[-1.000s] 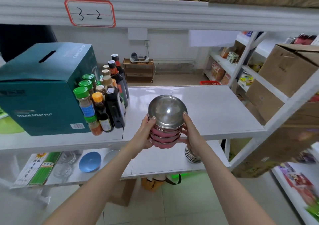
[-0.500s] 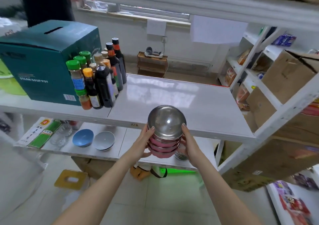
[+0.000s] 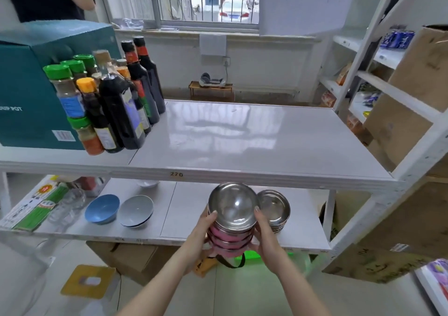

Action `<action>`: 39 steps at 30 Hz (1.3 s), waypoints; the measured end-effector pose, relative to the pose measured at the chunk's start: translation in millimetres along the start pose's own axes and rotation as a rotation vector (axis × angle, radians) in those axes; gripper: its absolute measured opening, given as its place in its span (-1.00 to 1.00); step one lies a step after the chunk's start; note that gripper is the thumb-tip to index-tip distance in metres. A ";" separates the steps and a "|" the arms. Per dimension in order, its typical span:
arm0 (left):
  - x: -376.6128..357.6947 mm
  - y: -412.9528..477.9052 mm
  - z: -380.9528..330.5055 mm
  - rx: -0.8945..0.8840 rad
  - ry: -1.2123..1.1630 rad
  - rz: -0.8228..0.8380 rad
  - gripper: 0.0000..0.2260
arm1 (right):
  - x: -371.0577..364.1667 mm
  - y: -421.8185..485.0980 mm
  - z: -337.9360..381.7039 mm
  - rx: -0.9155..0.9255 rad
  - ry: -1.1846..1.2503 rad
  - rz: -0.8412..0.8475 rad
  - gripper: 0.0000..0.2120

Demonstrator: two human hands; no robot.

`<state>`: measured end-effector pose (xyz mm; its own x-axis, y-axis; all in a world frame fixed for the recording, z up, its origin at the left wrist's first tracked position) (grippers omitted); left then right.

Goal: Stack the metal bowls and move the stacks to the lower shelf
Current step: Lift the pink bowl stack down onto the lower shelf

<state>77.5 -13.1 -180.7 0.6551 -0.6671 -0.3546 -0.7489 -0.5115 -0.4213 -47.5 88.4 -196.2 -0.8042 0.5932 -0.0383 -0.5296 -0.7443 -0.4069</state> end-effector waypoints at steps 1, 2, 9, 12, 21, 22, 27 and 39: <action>6.9 13.0 9.2 -0.006 -0.008 -0.012 -0.42 | -0.1 11.3 -9.9 0.004 0.008 0.006 -0.31; 13.2 26.9 17.9 -0.016 -0.013 -0.021 -0.42 | 0.2 23.5 -20.2 0.017 0.019 0.011 -0.35; 52.2 121.2 79.0 -0.067 0.006 -0.049 -0.49 | 13.4 108.5 -88.3 0.064 0.071 -0.004 -0.41; 68.4 154.0 102.6 -0.057 -0.010 -0.081 -0.48 | 15.0 135.7 -105.6 0.084 0.072 -0.001 -0.43; 102.7 234.2 131.5 -0.080 -0.056 -0.091 -0.53 | 19.9 214.7 -132.4 0.144 0.057 -0.015 -0.76; 104.4 240.3 132.4 -0.086 -0.056 -0.099 -0.54 | 19.8 220.9 -134.2 0.149 0.060 -0.011 -0.79; 107.2 261.8 134.8 -0.124 -0.050 -0.084 -0.54 | 22.3 245.6 -141.8 0.163 0.032 -0.026 -0.74; 102.8 275.0 125.1 -0.161 -0.011 -0.049 -0.68 | 20.6 259.3 -137.8 0.171 0.002 -0.018 -0.59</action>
<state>-48.7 -154.6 -437.5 0.6917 -0.6339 -0.3462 -0.7218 -0.6241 -0.2993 -164.2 -50.1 -428.3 -0.7936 0.6075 -0.0341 -0.5824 -0.7746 -0.2465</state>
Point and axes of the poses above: each hand's wrist, its own y-axis towards the middle knuckle, its own x-axis out of the back of the hand, z = x × y, the point moved 9 cm from there along y, towards the middle knuckle, and after that the axes turned 13 degrees about -y, right-handed, at the moved point
